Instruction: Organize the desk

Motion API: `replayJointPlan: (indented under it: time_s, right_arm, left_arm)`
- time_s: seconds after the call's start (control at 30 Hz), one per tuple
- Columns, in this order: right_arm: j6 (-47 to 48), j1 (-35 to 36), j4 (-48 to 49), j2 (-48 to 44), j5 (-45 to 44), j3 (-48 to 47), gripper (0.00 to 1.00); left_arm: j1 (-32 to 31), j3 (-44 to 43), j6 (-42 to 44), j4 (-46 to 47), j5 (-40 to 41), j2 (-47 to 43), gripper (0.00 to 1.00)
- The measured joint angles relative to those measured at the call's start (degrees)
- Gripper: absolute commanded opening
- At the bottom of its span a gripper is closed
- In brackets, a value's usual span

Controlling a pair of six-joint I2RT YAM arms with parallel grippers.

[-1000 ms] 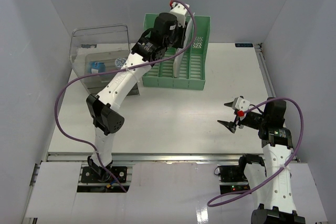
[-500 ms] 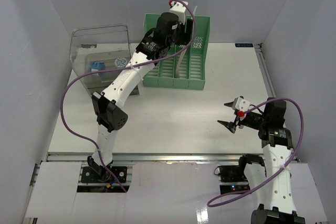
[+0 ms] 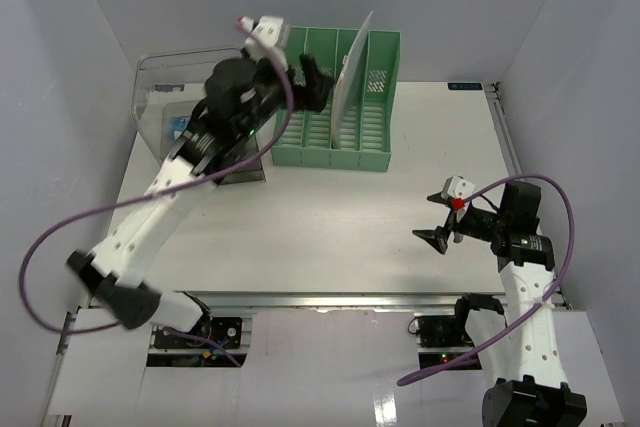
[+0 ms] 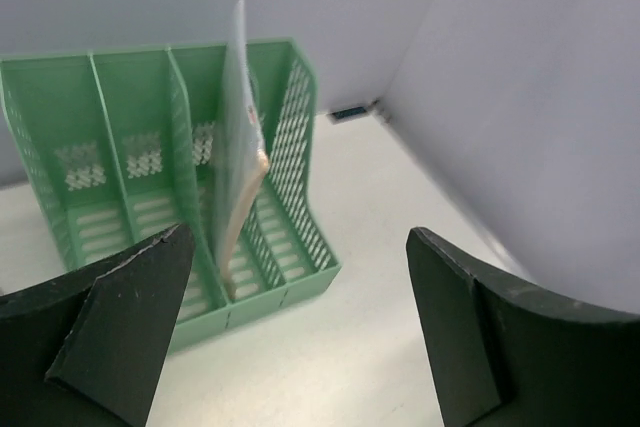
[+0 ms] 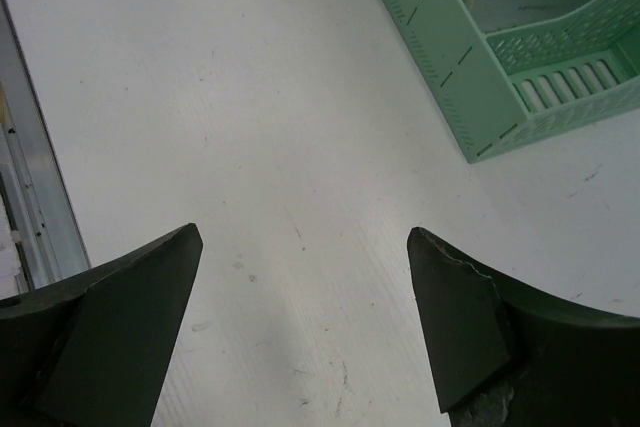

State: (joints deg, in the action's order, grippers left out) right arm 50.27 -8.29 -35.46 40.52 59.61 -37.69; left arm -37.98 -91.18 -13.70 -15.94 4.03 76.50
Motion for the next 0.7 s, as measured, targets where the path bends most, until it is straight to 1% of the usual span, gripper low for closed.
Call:
replayJointPlan:
  time_s: [0.07, 0.17, 0.23, 0.33, 0.4, 0.47, 0.7]
  right_arm:
    - [-2.77, -0.08, 1.08, 0.73, -2.22, -0.15, 0.9]
    - [-8.1, -0.35, 2.09, 1.64, -6.51, -1.75, 0.9]
    - [-11.51, -0.37, 2.89, 1.82, -9.0, -3.35, 0.9]
    - [-17.29, -0.37, 5.26, 0.93, -12.67, -4.73, 0.9]
    - [-21.48, -0.37, 6.74, -0.32, -15.0, -4.74, 0.9]
    - [-25.78, -0.37, 8.46, -1.73, -17.65, -4.37, 0.9]
    - [-36.39, -0.39, 12.23, -5.22, -29.24, -0.44, 0.9]
  left_arm:
    - [0.0, 12.54, -0.79, 3.62, -2.63, -12.3, 0.98]
    - [0.0, 27.63, -2.8, 6.41, -6.19, -28.69, 0.98]
    - [0.0, 35.17, -4.17, 6.93, -8.35, -37.65, 0.98]
    - [0.0, 42.99, -6.14, 4.99, -10.6, -47.73, 0.98]
    - [0.0, 46.94, -7.49, 3.76, -11.92, -52.17, 0.98]
    - [0.0, 49.41, -8.38, 1.94, -12.75, -54.56, 0.98]
    - [0.0, 52.14, -8.84, -2.83, -14.45, -56.28, 0.98]
